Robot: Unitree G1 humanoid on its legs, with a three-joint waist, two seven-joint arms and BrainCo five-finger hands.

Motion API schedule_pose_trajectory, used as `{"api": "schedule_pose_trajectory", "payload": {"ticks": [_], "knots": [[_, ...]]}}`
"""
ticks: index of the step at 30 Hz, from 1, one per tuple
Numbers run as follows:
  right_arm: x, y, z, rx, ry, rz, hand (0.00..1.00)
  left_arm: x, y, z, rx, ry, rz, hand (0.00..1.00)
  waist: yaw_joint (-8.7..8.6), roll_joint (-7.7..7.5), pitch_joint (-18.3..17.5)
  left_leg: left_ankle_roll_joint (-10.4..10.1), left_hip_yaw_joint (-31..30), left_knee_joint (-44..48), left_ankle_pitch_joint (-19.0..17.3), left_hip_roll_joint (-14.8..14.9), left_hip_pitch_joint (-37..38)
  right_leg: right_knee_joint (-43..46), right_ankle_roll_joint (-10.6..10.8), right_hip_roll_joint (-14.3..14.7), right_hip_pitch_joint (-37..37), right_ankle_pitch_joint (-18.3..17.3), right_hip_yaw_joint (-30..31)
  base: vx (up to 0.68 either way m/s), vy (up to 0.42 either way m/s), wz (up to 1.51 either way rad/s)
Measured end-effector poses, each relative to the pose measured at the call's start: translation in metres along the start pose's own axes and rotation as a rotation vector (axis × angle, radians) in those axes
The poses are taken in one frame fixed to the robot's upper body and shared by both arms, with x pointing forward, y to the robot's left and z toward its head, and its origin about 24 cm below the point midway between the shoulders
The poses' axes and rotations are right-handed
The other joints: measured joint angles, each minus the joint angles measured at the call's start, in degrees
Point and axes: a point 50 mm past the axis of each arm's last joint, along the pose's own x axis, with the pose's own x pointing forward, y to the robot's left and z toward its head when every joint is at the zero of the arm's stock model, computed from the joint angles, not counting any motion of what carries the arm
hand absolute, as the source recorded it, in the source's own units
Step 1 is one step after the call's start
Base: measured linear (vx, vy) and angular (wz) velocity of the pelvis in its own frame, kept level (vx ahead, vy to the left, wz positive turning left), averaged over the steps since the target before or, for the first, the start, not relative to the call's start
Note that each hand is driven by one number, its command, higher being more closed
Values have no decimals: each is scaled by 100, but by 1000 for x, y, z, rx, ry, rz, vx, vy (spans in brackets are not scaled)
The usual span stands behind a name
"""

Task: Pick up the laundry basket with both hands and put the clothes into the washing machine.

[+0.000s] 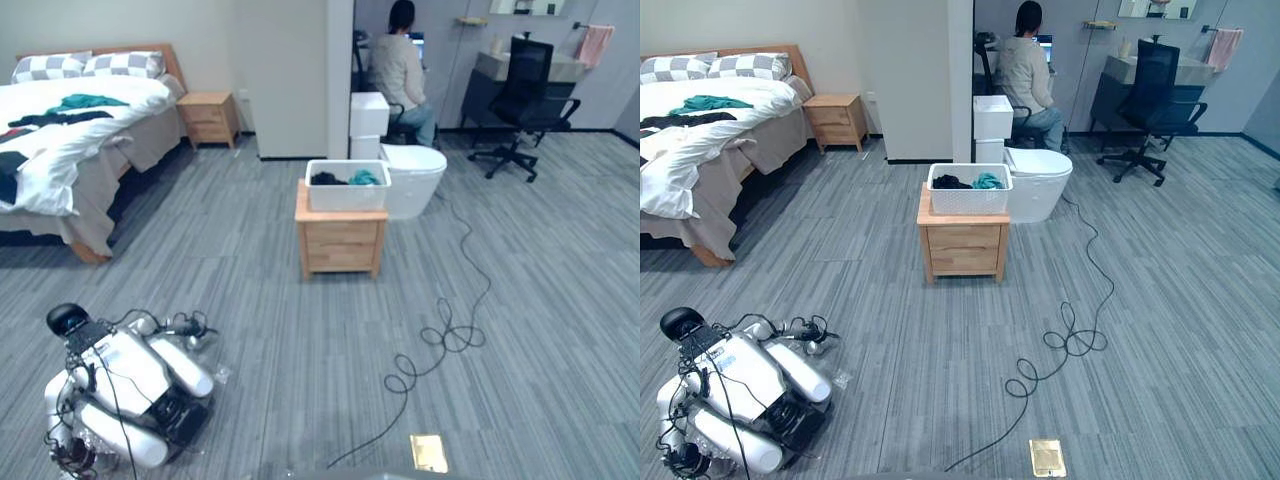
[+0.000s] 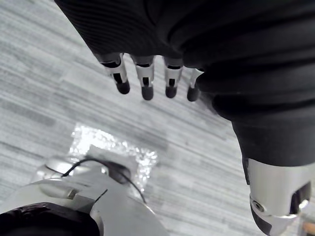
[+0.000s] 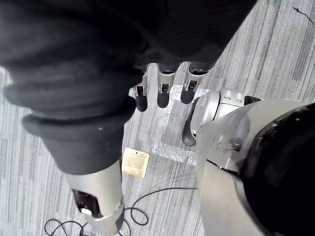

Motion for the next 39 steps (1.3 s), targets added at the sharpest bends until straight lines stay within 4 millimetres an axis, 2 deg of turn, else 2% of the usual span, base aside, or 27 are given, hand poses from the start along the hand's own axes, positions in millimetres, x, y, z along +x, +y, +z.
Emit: {"api": "schedule_pose_trajectory", "payload": {"ticks": [1,20,26,28,30,31,32,33,34,36,37,39], "knots": [[0,0,0,0,1,0,0,0,0,0,0,0,0,0,-1,-65,-33,0,1,0,0,0,0,-1,0,0,0,0,-1,0,0,0],[0,0,-1,4,4,1,0,0,1,-1,2,8,-4,0,0,-45,2,7,59,-6,-8,8,68,-3,6,9,6,-4,49,4,-1,-1],[1,15,4,-19,-9,51,0,0,2,1,-18,1,-13,0,12,-41,58,97,385,52,-81,27,-175,157,30,44,-350,-14,345,-27,-1,-28],[1,21,4,-34,-15,71,0,0,0,5,-25,-9,-16,0,15,-99,115,157,444,239,-216,-8,-323,403,92,-5,-520,-137,366,10,18,-12],[0,27,4,-99,-27,95,0,1,-2,12,-54,-27,-20,0,21,-136,296,224,498,678,-514,-111,-496,1063,219,-171,-749,-536,314,30,47,9],[-1,28,3,-142,-27,104,0,1,-3,19,-65,-42,-21,0,18,-205,326,268,505,933,-688,-221,-635,1657,307,-318,-1006,-812,286,51,46,18],[-1,29,3,-147,-26,106,0,1,-3,20,-65,-46,-22,0,26,-217,336,279,510,950,-704,-239,-640,1748,338,-337,-1042,-851,286,61,41,16],[-1,32,3,-173,-32,125,0,2,-7,33,-68,-75,-32,0,89,-296,505,395,488,1105,-837,-379,-642,3379,265,-449,-1778,-893,374,85,37,19],[-2,36,4,-192,-38,140,0,1,-9,42,-62,-99,-41,0,35,-323,667,432,386,1340,-1003,-403,-620,4674,13,-462,-2389,-778,367,105,31,30],[-2,37,4,-208,-38,141,0,1,-13,52,-51,-125,-52,0,27,-280,747,425,274,1527,-1221,-359,-487,5533,88,-451,-2936,-835,232,229,21,29],[-2,36,4,-211,-36,138,0,0,-15,56,-46,-136,-56,0,21,-291,749,407,246,1521,-1305,-309,-390,5451,104,-455,-3094,-850,79,367,12,13],[-2,36,2,-218,-32,138,0,0,-20,66,-40,-156,-69,0,-13,-265,740,354,145,1509,-1504,-205,-236,4665,194,-500,-3225,-895,-311,364,-10,15]]}}
